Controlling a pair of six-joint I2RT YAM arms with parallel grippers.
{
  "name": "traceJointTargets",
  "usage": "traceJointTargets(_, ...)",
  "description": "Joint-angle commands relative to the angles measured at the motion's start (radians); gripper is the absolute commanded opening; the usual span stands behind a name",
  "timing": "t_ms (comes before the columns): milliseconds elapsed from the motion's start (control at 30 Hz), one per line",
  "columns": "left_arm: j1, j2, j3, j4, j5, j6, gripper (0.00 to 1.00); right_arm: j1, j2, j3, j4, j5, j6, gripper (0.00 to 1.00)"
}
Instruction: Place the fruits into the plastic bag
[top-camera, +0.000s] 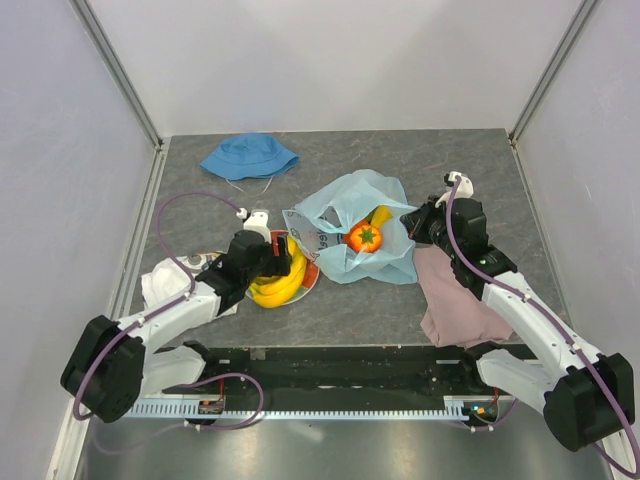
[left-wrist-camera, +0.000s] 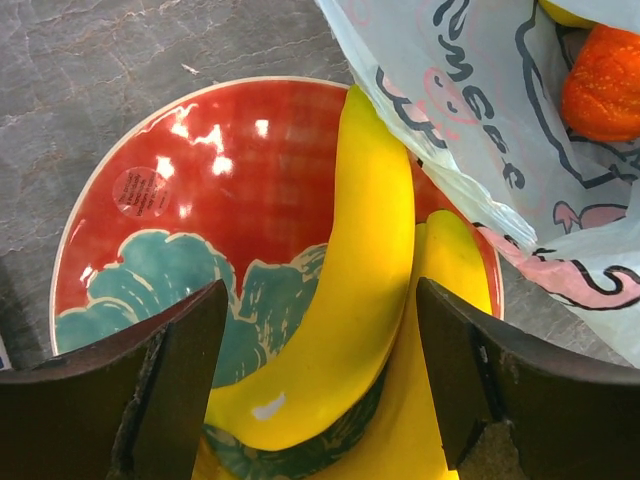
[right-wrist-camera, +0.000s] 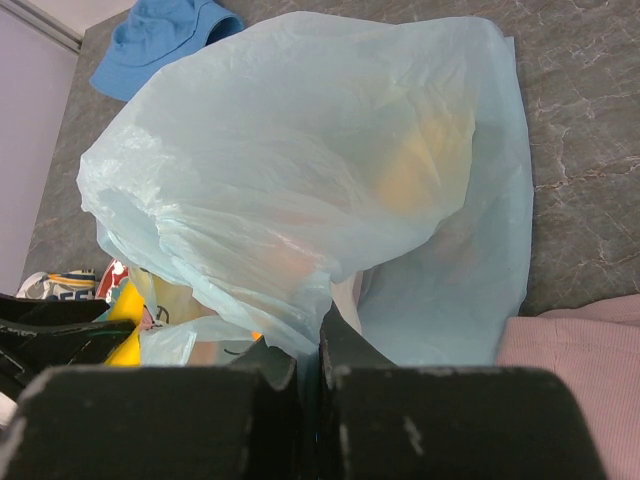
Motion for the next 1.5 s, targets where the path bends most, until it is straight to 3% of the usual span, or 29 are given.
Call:
traceJointTargets(0, 0.015, 0.038, 0.002, 0.077, 0.011, -0.026, 0.80, -0.002, -0.017, 0.002, 0.017, 0.015, -0.011, 0.00)
traceJointTargets(367, 0.043, 0.135, 0.033, 0.111, 0.095, -0.017, 0.68, -0.002, -0.006, 0.009, 0.017, 0.015, -0.014, 0.00)
traceJointTargets(500, 0.044, 0.149, 0.045, 0.090, 0.092, -0.016, 0.41, -0.002, 0.000, 0.012, 0.017, 0.015, -0.015, 0.00)
traceJointTargets(567, 0.044, 0.144, 0.052, 0.081, 0.085, -0.016, 0.36, -0.002, 0.003, 0.012, 0.017, 0.015, -0.014, 0.00)
traceJointTargets(1067, 0.044, 0.012, 0.056, 0.050, -0.165, -0.045, 0.21, -0.004, 0.006, 0.011, 0.025, 0.006, -0.008, 0.00)
traceJointTargets(1467, 0.044, -0.026, 0.085, 0.084, -0.221, -0.040, 0.20, -0.002, -0.003, 0.005, 0.025, 0.005, -0.005, 0.00)
